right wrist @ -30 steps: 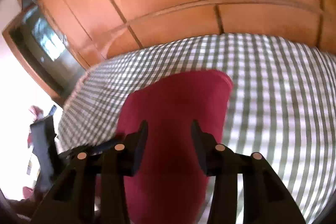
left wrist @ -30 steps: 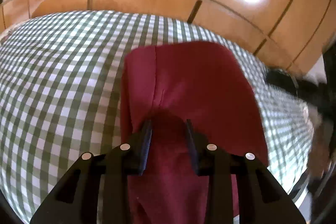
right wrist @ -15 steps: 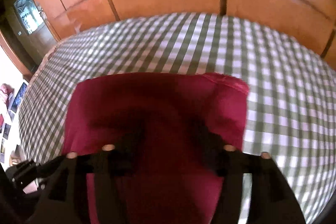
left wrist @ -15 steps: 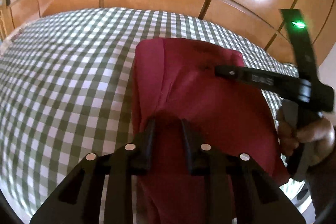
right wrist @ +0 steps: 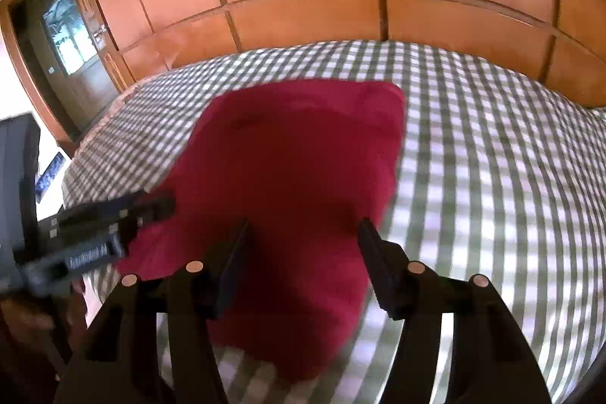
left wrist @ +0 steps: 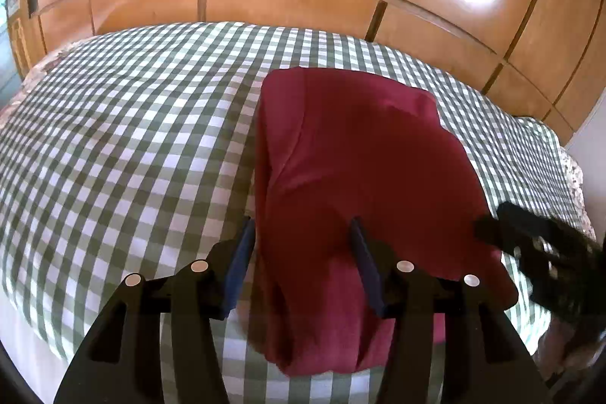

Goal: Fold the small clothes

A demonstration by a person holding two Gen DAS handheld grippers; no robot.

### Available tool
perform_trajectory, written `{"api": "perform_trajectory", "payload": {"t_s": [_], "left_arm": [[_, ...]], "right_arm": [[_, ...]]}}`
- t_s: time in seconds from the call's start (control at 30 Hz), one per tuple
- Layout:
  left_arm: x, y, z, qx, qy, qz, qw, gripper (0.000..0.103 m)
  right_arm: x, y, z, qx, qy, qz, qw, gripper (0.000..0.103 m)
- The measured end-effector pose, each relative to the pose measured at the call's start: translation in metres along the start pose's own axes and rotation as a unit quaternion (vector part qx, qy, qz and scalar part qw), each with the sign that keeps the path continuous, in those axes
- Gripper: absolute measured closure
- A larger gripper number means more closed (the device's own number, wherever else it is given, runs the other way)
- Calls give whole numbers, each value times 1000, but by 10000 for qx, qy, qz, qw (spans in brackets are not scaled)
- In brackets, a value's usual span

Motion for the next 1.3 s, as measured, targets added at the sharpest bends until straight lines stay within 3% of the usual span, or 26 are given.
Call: {"api": "perform_trajectory", "payload": {"t_s": [0.1, 0.37, 0.53, 0.77, 0.83, 0.9, 0.93, 1.07, 1.17, 1.3], "left_arm": [[-3, 2, 3, 10, -8, 28, 10000, 52], [-14, 10, -3, 135, 91, 111, 9998, 52], [-19, 19, -8, 231, 92, 166, 9996, 41], [-8, 17, 6, 117, 44, 403, 9991, 40], [1, 10, 14, 200, -173, 174, 9995, 37], [6, 5, 15, 260, -270, -13, 9993, 35], [9, 3, 15, 288, -304, -94, 9991, 34], [15, -2, 17, 258, -398, -214, 9986, 23], [18, -3, 14, 290, -394, -337, 9982, 22], [16, -1, 8, 272, -307, -321, 9986, 22]], "right_arm": [[-17, 5, 2, -27, 87, -53, 9999, 59], [-43, 12, -8, -106, 252, -151, 9995, 59], [-48, 15, -14, -229, 179, -72, 9996, 58], [-50, 11, -9, -23, 143, -241, 9996, 57], [-50, 10, -7, 154, 162, -386, 9990, 53], [-53, 9, -6, 350, 238, -488, 9979, 31], [-55, 8, -5, 416, 289, -532, 9973, 28], [-60, 0, 5, 459, 314, -639, 9964, 20], [-53, -8, 16, 385, 227, -546, 9975, 15], [-39, -22, 17, 728, 141, -897, 9932, 12]]}}
Point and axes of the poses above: each gripper's, at about its wrist camera, not at the fingertips, and z roughly against the way its jaws point, y to its left, x to its top, the point moved 10 cm from there along -z, roughly the way its jaws point, and after that the axes turned 11 degrees about z, right-handed, at the moved point
